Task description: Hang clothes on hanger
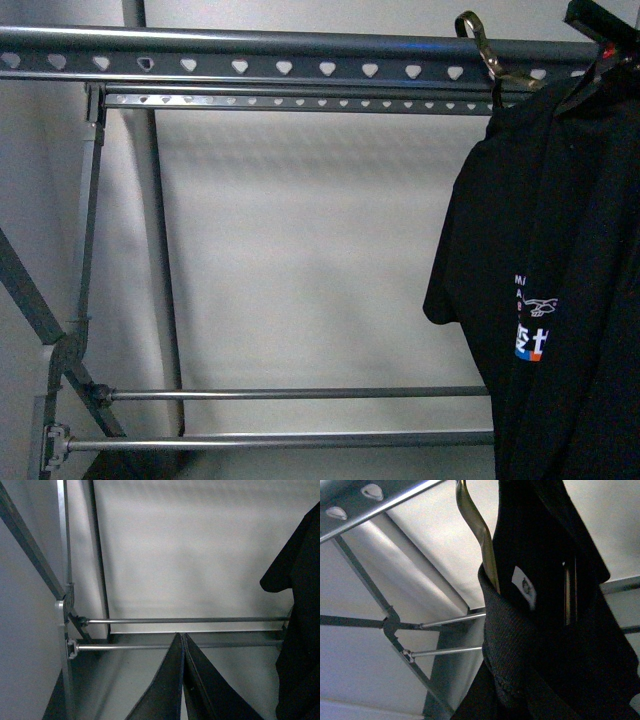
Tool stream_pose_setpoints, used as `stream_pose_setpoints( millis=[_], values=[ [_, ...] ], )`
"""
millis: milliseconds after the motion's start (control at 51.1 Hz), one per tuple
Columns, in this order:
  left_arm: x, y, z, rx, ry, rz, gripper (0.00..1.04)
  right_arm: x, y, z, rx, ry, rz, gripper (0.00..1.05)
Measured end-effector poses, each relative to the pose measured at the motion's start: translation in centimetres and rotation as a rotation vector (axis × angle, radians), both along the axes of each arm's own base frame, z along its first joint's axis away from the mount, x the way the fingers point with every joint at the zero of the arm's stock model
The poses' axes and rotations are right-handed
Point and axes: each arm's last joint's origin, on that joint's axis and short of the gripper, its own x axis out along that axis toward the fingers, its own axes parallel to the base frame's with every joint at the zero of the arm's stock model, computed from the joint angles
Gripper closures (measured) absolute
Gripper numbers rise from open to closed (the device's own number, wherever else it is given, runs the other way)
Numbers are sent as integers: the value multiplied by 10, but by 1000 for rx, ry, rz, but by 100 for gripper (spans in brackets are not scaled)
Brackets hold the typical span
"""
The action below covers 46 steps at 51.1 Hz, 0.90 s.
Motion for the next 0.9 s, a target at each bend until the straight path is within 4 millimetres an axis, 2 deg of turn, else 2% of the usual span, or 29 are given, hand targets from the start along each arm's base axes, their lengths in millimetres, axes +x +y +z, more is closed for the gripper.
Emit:
stream_pose_setpoints(
  millis=[78, 196, 313, 391, 430, 469, 567, 587, 645, 704, 743, 802, 861, 900],
  values=[
    [-8, 0, -10, 0, 6, 1, 101, 1, 9, -10, 16, 24, 6, 101],
    [-20, 0, -23, 0, 7, 1, 101, -1, 26, -42, 55, 58, 46, 100],
    [-29, 0, -32, 0, 2, 1, 101, -11, 37, -63, 58, 22, 82, 80],
    [-35, 0, -37, 0, 0, 1, 101, -25, 36, -65, 27, -94, 18, 62],
    [-37, 0, -39, 0, 0, 1, 101, -32, 34, -63, 6, -151, -10, 57],
    [-41, 0, -42, 0, 1, 1, 101, -50, 32, -56, -28, -274, -60, 47],
    [-46, 0, -46, 0, 2, 1, 101, -92, 29, -45, -72, -492, -107, 29],
    [-47, 0, -47, 0, 1, 1, 101, -97, 28, -44, -77, -512, -110, 27],
    [-49, 0, -48, 0, 0, 1, 101, -128, 28, -43, -87, -629, -119, 17],
    [-51, 0, -50, 0, -1, 1, 101, -161, 28, -49, -114, -710, -114, 7],
    [-54, 0, -51, 1, 0, 1, 101, -193, 28, -63, -134, -763, -128, 7],
    [-56, 0, -53, 1, 0, 1, 101, -223, 27, -81, -179, -807, -176, 8],
    [-59, 0, -55, 1, -1, 2, 101, -265, 27, -105, -229, -860, -267, 9],
    [-60, 0, -57, 2, -1, 1, 101, -280, 28, -111, -251, -746, -299, 17]
  ],
)
